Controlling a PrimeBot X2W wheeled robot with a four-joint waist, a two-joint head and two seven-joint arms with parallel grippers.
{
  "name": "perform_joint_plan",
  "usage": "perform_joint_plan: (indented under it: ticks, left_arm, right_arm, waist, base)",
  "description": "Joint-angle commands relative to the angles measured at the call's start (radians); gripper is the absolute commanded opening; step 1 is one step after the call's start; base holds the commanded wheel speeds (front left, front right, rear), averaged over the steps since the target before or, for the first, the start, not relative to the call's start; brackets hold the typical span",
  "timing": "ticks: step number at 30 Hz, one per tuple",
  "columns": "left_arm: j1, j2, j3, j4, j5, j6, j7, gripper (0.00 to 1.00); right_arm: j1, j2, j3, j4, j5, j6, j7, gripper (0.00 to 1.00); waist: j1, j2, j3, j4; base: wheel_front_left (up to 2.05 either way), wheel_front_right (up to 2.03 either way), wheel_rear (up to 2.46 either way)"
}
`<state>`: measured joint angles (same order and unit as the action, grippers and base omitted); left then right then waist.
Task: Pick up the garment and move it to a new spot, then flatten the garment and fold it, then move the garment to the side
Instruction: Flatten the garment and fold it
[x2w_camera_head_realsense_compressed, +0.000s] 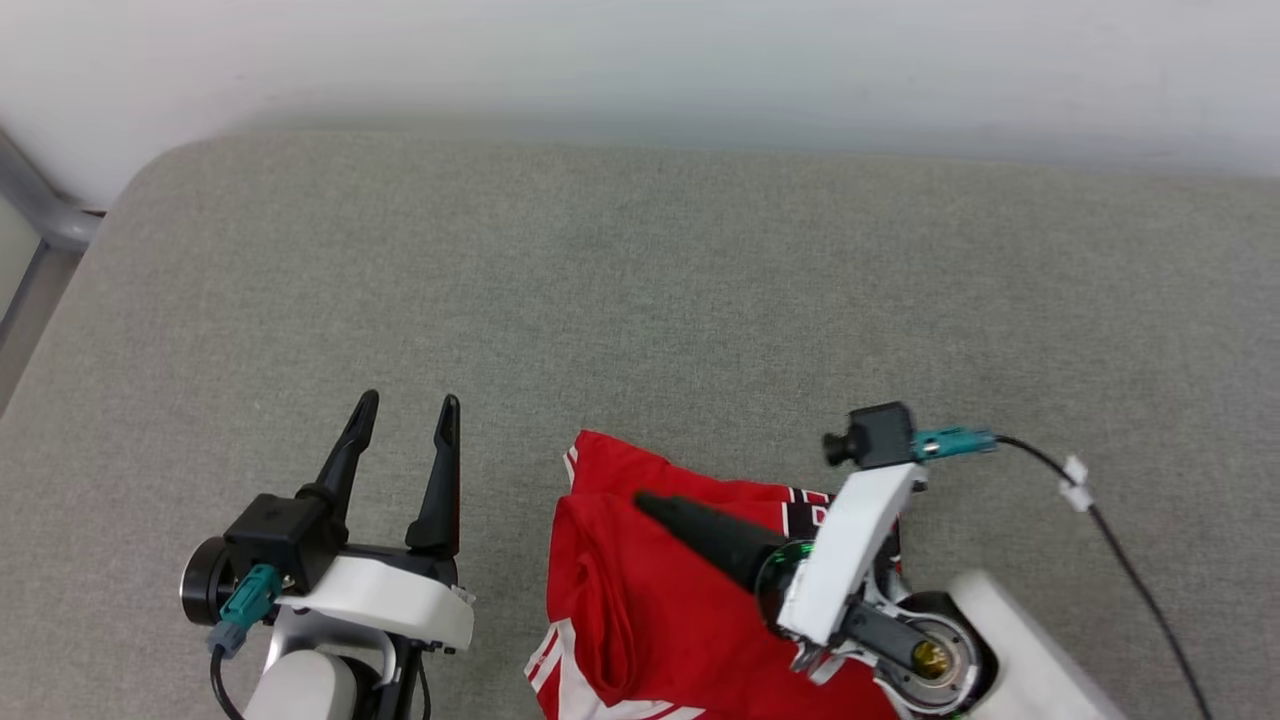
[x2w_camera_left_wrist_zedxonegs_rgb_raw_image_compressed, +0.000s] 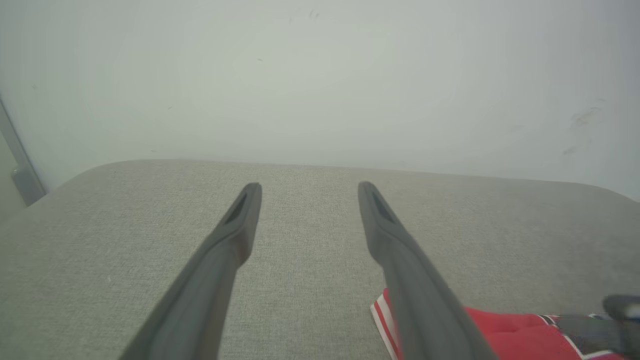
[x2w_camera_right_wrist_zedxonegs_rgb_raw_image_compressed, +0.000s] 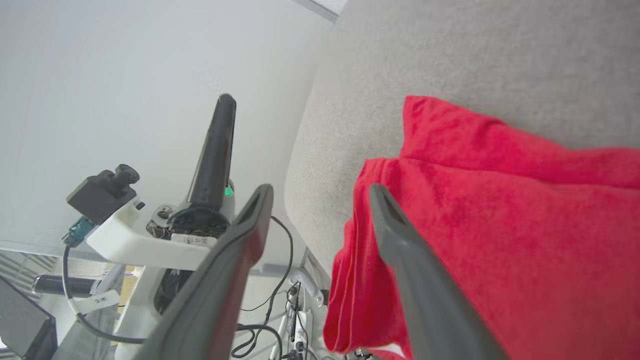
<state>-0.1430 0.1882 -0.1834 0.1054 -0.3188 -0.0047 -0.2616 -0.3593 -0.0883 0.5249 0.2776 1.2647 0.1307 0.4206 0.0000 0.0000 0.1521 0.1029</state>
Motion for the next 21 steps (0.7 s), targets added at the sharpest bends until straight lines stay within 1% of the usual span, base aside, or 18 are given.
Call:
perform_joint_plan:
  ticks: [1,3,4,6,11,17,21]
  left_arm:
    - [0.013,-0.001,0.005,0.004,0.008,-0.003,-0.004,1.00]
    - [0.020,-0.003,0.008,0.004,0.010,-0.002,-0.004,1.00]
    - [0.020,-0.003,0.008,0.004,0.010,-0.002,-0.004,1.00]
    - [0.031,-0.004,0.011,0.004,0.016,0.000,-0.004,1.00]
    - [0.058,-0.007,0.023,0.002,0.012,0.005,-0.003,1.00]
    - [0.081,-0.004,0.044,-0.008,0.021,0.019,-0.003,1.00]
    - [0.092,0.002,0.047,-0.015,0.039,0.030,-0.003,1.00]
  right_arm:
    - [-0.001,-0.025,-0.009,-0.015,-0.035,0.000,-0.036,1.00]
    - [0.008,-0.063,-0.029,-0.025,-0.115,0.000,-0.103,1.00]
    - [0.008,-0.063,-0.029,-0.025,-0.115,0.000,-0.103,1.00]
    - [0.026,-0.092,-0.060,-0.023,-0.201,0.000,-0.169,1.00]
    - [0.080,-0.150,-0.200,-0.030,-0.420,0.000,-0.278,1.00]
    - [0.177,-0.121,-0.392,-0.081,-0.666,0.000,-0.326,1.00]
    - [0.245,-0.075,-0.495,-0.157,-0.815,0.000,-0.349,1.00]
  waist:
    - [0.0000,0.0000,-0.015,-0.008]
    - [0.0000,0.0000,-0.027,-0.014]
    - [0.0000,0.0000,-0.027,-0.014]
    - [0.0000,0.0000,-0.041,-0.021]
    - [0.0000,0.0000,-0.068,-0.047]
    - [0.0000,0.0000,-0.098,-0.080]
    - [0.0000,0.0000,-0.115,-0.092]
  base:
    - [0.00,0.00,0.00]
    - [0.00,0.00,0.00]
    - [0.00,0.00,0.00]
    - [0.00,0.00,0.00]
    - [0.00,0.00,0.00]
    - [0.00,0.00,0.00]
    - [0.00,0.00,0.00]
